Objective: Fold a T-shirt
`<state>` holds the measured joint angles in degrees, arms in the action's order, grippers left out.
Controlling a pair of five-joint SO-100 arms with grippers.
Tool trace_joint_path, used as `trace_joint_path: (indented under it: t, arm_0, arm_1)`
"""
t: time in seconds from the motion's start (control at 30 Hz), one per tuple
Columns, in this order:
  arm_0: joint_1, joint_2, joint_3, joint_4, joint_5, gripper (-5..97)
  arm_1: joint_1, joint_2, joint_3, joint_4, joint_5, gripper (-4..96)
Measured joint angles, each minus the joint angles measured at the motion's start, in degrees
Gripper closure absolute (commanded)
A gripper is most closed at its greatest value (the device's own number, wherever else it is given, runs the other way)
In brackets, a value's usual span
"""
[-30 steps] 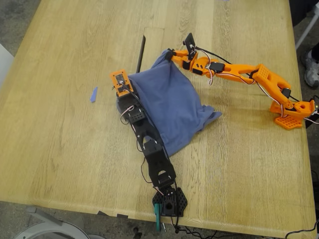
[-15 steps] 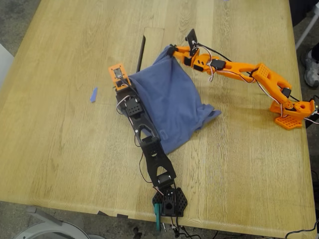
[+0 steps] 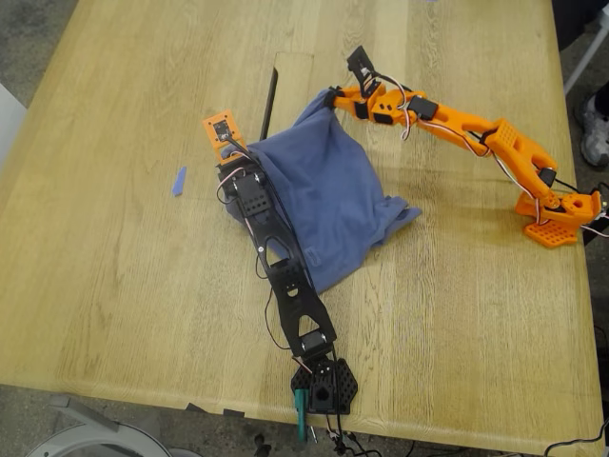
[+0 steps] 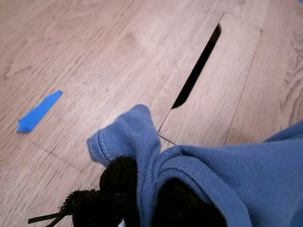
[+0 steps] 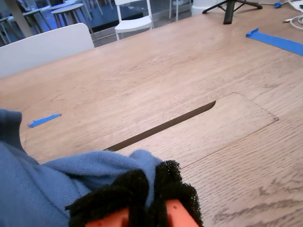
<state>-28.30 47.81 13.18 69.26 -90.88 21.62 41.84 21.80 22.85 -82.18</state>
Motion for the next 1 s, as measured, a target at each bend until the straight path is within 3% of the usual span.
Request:
trace_joint_path:
  t: [0.27, 0.53, 0.73, 1.0]
  arm_0:
    - [2.0, -3.2, -18.6, 17.6, -0.6, 92]
    - [2.8, -3.2, -26.1, 30.8, -0.6, 92]
    - [4.2, -2.5, -25.3, 34.8, -0.6, 92]
    - [7.5, 9.8, -5.8, 34.8, -1.6, 92]
  arm_1:
    - [-1.1, 6.1, -4.7, 19.0, 0.0, 91.4]
    - [-4.9, 12.7, -8.1, 41.3, 1.2, 91.4]
    - [-7.1, 13.9, -11.9, 57.4, 2.3, 91.4]
    - [-8.6, 19.3, -12.2, 72.8, 3.3, 91.4]
